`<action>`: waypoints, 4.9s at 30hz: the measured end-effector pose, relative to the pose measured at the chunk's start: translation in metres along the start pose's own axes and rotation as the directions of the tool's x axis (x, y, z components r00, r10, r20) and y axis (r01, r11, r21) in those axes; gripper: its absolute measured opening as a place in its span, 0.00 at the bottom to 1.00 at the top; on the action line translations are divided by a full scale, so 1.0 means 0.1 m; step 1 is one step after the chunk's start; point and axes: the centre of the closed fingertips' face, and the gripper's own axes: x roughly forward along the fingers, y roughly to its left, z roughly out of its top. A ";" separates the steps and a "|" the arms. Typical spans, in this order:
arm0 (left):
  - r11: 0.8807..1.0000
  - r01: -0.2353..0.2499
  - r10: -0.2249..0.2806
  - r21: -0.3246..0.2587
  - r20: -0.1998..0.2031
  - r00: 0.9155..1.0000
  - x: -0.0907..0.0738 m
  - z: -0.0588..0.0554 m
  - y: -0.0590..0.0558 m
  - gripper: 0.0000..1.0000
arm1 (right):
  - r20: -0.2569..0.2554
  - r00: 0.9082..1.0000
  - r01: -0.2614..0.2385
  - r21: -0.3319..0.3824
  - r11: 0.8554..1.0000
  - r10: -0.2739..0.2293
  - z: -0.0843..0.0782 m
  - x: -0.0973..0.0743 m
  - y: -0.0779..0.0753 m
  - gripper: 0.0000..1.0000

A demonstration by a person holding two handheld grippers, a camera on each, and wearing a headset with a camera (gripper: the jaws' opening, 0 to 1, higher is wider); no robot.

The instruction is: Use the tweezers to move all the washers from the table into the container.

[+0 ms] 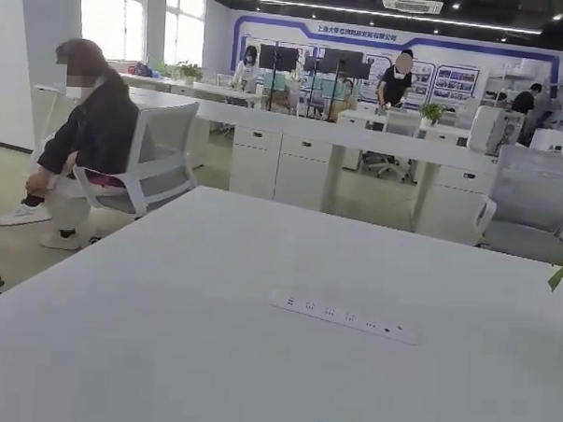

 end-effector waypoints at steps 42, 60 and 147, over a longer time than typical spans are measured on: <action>1.000 0.002 -0.002 0.010 -0.011 1.000 0.01 -0.02 -0.01 0.82 | -0.145 0.989 -0.046 -0.322 0.946 -0.001 -0.26 0.12 0.17 0.05; 1.000 0.008 -0.007 0.016 -0.011 1.000 0.01 -0.01 -0.03 0.82 | -0.163 0.986 -0.051 -0.420 0.906 -0.020 -0.27 0.14 0.21 0.02; 1.000 -0.010 0.011 0.026 -0.021 1.000 0.00 -0.04 0.01 0.81 | -0.088 0.990 0.092 -0.193 0.977 -0.110 0.49 0.31 -0.67 0.04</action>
